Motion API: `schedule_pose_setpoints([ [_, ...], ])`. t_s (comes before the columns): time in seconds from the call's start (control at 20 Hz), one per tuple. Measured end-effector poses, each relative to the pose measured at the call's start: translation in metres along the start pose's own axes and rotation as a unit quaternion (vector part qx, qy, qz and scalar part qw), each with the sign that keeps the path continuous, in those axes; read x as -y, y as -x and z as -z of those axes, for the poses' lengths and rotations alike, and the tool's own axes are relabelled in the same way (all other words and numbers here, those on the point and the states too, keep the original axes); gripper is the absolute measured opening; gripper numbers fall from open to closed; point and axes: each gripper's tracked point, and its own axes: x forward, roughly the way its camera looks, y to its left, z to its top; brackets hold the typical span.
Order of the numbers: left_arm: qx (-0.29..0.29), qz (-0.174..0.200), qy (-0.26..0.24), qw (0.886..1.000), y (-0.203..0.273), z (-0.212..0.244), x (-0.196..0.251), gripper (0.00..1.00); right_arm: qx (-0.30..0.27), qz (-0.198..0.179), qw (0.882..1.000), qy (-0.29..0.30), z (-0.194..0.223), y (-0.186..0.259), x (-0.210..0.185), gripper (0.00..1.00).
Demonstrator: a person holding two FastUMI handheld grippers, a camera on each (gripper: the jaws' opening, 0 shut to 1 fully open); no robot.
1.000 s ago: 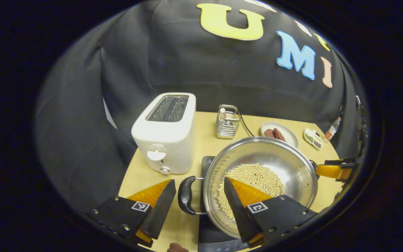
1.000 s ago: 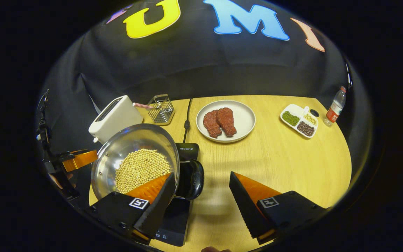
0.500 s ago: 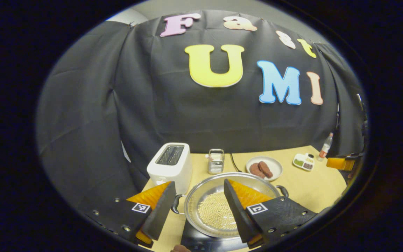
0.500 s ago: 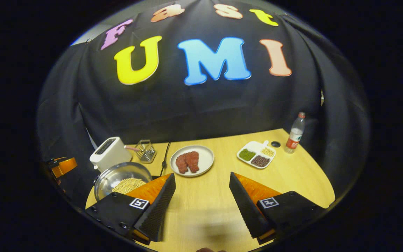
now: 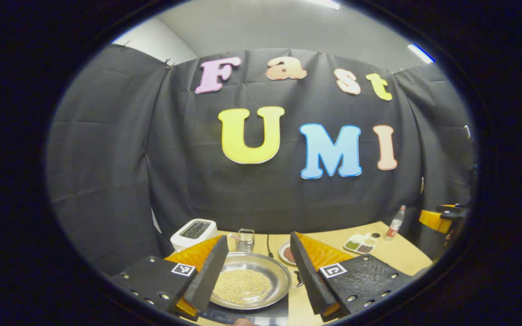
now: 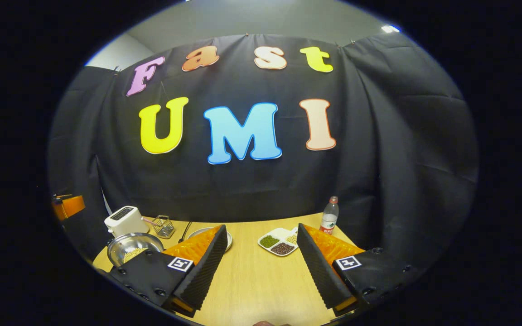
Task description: First push the handle of the pot to place it horizontally, then grasp the pot with both hands and set it on the induction cooktop.
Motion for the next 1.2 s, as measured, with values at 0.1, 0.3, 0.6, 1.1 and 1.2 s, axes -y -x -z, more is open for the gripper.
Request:
schedule_pose_setpoints([
  [0.1,0.022,0.008,0.013,1.000,0.020,-0.019,0.026,0.79,0.017,0.007,1.000,0.009,-0.012,0.018,0.024,0.98],
  [0.3,0.046,-0.002,0.037,0.998,0.069,-0.037,0.060,0.79,0.043,0.006,0.999,0.032,-0.024,0.049,0.061,0.98],
  [0.6,0.081,-0.025,0.044,0.995,0.133,-0.043,0.076,0.78,0.038,-0.019,0.999,0.020,-0.008,0.118,0.081,0.93],
  [1.1,0.079,0.008,0.022,0.997,0.198,-0.012,0.076,0.79,0.057,-0.012,0.998,0.015,0.015,0.177,0.058,0.98],
  [1.2,0.084,0.012,0.021,0.996,0.211,-0.002,0.075,0.78,0.042,-0.010,0.999,0.009,0.033,0.188,0.053,0.98],
])
